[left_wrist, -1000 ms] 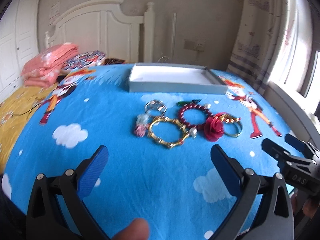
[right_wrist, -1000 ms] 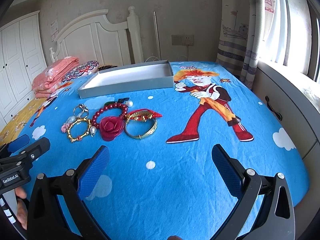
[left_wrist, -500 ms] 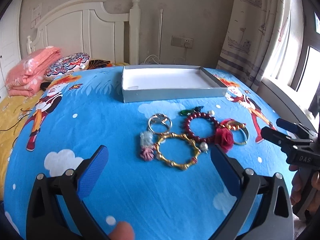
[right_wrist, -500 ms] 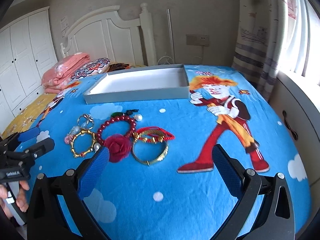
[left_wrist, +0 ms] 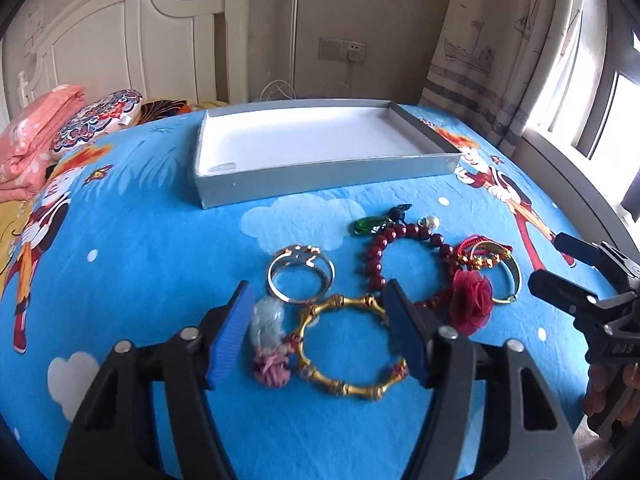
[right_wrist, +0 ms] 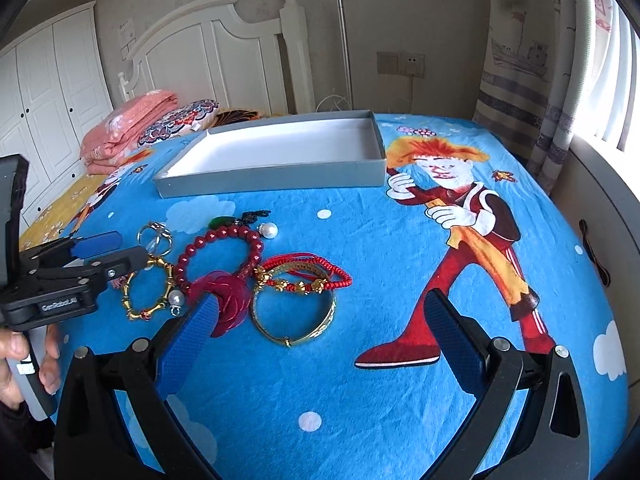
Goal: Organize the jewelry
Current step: 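Lower the left gripper onto the gold ring and close it, then close the right gripper on the red string bracelet while the left gripper holds the ring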
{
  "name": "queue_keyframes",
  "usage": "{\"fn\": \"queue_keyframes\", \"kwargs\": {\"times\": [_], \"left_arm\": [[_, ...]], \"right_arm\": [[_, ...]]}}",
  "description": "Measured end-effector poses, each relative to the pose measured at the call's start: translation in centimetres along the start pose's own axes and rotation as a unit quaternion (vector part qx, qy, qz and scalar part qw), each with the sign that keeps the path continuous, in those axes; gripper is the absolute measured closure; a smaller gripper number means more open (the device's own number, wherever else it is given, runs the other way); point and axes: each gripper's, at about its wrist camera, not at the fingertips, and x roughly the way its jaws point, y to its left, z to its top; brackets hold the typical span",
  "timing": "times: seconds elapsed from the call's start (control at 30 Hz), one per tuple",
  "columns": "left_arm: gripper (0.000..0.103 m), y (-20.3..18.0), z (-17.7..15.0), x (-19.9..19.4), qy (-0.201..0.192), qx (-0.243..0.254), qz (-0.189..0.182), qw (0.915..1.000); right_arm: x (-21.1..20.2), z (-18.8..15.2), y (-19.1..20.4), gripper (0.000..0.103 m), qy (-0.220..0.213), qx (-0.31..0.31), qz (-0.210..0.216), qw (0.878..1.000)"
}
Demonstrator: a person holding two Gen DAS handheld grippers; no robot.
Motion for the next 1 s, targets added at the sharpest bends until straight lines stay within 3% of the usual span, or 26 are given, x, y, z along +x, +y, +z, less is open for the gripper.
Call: {"fn": "queue_keyframes", "kwargs": {"times": [0.1, 0.27, 0.4, 0.63, 0.7, 0.77, 1.0], "left_arm": [[0.044, 0.1, 0.4, 1.0, 0.010, 0.000, 0.003, 0.9999], [0.065, 0.4, 0.8, 2.3, 0.022, 0.002, 0.013, 0.9997], [0.065, 0.4, 0.9, 2.5, 0.022, 0.004, 0.011, 0.9997], [0.066, 0.6, 0.7, 1.9, 0.010, -0.005, 0.004, 0.9999], [0.066, 0.7, 0.7, 1.8, 0.009, -0.008, 0.001, 0.9999], [0.066, 0.7, 0.6, 1.6, 0.007, -0.008, 0.001, 0.9999], [0.066, 0.7, 0.5, 1.4, 0.004, -0.010, -0.004, 0.9999]], "right_arm": [[0.4, 0.1, -0.3, 0.007, 0.004, 0.001, -0.007, 1.000], [1.4, 0.5, -0.8, 0.015, 0.021, -0.003, -0.014, 1.000], [2.5, 0.7, -0.8, 0.020, 0.044, -0.003, -0.005, 0.999], [4.0, 0.8, -0.6, 0.040, 0.072, -0.005, 0.006, 0.997], [4.0, 0.9, -0.5, 0.050, 0.069, -0.008, 0.009, 0.998], [3.8, 0.9, -0.4, 0.074, 0.066, -0.010, 0.018, 0.998], [2.5, 0.9, -0.1, 0.079, 0.039, -0.022, 0.019, 0.999]]}}
